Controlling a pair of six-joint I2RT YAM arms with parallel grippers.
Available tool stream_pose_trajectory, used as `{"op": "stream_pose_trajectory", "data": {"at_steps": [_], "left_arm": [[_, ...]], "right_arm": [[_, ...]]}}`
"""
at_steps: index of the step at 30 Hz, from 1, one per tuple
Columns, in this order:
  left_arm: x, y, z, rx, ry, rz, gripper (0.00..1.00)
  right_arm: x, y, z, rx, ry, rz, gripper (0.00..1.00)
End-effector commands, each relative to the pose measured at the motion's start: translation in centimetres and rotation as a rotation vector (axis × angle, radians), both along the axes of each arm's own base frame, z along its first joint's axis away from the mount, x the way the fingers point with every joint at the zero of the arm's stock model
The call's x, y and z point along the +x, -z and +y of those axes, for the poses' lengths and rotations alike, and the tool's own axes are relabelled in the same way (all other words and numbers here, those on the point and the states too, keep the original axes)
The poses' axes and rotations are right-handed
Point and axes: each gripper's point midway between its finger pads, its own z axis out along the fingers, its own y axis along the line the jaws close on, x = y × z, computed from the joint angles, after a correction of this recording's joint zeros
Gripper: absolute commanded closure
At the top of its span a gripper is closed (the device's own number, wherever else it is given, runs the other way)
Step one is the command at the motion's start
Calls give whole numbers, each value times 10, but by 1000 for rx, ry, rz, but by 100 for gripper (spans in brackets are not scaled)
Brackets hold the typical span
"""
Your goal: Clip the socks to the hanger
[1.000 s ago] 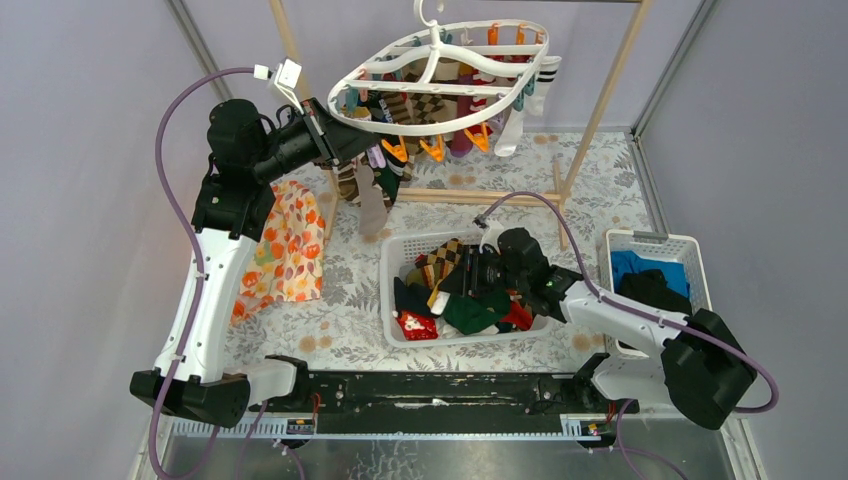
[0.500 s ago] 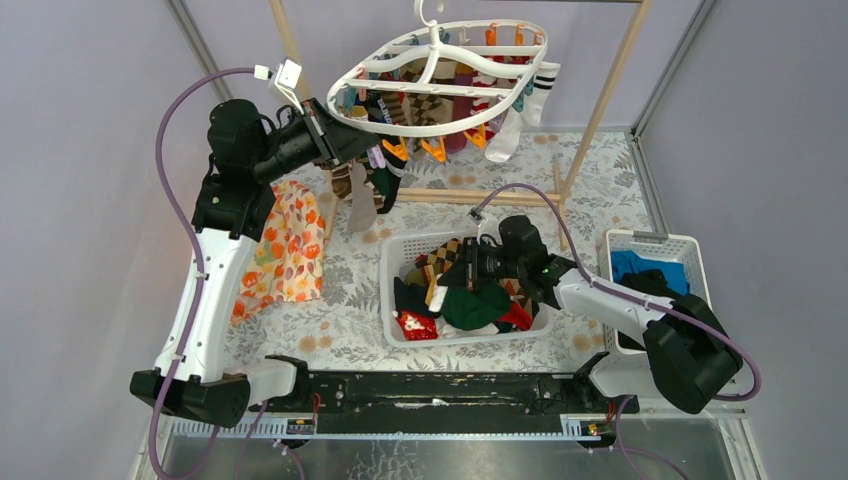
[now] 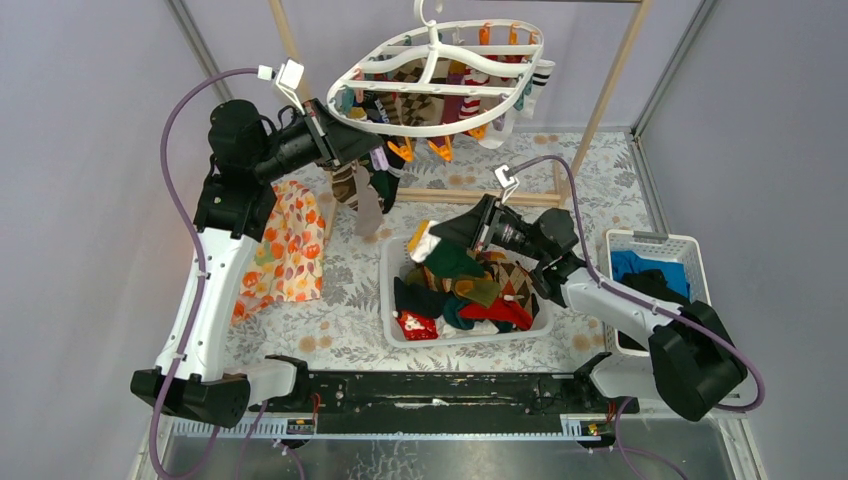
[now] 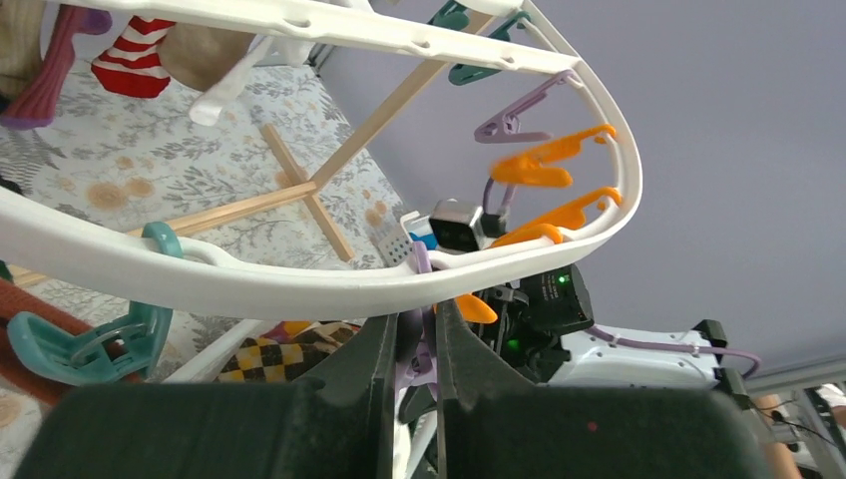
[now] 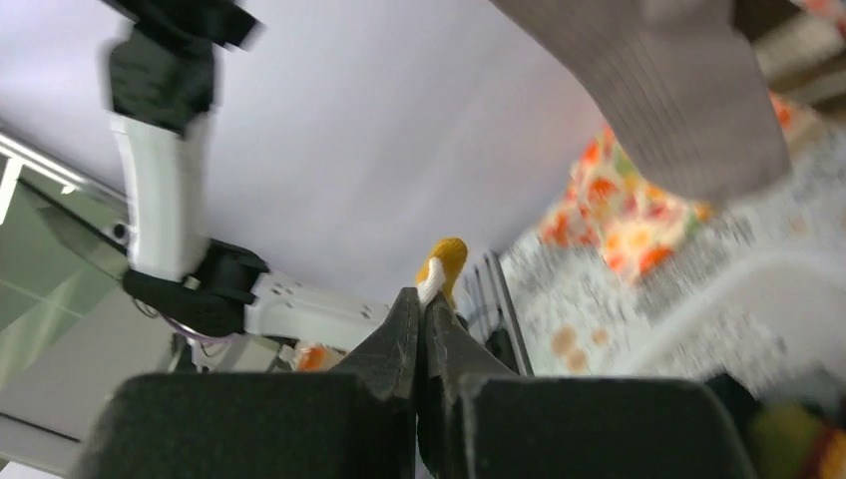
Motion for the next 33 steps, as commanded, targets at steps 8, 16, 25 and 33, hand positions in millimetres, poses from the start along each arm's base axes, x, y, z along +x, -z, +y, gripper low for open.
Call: {"op": "stream_pose_trajectory", "data": {"at_steps": [8, 16, 25, 33], "left_arm": [[-16, -16, -13, -106, 128, -11, 96], [-22, -18, -16, -155, 169, -4, 96], [-25, -21, -17, -179, 186, -1, 97], [-26, -25, -17, -178, 190, -7, 97]], "right_arm": [[13, -130, -9, 579, -34, -176, 100], [23, -155, -1, 649, -14, -198, 100], [27, -158, 22, 673, -44, -178, 100], [24, -159, 27, 680, -53, -180, 100]]}}
